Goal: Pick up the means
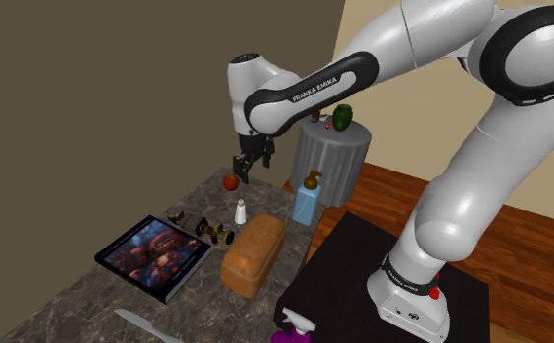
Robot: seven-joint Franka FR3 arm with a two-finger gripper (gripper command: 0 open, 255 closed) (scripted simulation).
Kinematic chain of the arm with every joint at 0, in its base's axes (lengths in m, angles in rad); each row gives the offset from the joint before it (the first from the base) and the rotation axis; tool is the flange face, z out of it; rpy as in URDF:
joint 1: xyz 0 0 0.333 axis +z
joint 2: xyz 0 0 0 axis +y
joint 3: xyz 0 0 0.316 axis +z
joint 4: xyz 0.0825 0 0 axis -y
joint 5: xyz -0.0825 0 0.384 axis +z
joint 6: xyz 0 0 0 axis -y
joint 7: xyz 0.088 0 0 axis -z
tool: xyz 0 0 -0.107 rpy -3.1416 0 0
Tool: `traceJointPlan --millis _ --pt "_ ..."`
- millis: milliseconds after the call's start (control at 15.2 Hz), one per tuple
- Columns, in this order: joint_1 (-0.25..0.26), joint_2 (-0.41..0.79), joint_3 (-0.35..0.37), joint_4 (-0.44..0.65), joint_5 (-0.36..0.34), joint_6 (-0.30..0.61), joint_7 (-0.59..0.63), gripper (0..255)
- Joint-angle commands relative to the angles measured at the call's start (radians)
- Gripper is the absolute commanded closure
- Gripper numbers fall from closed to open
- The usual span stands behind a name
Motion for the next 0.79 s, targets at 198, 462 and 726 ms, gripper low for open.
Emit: traceJointPlan --millis 198,462,726 --pt "0.021 0.202 0.023 0.108 -0.075 0.074 0.081 0" --pt "0.048 0.358 0.022 0.216 -0.137 0.105 0.133 0" --pt "0.085 0.516 0.010 0.344 -0.191 0.119 0.172 0"
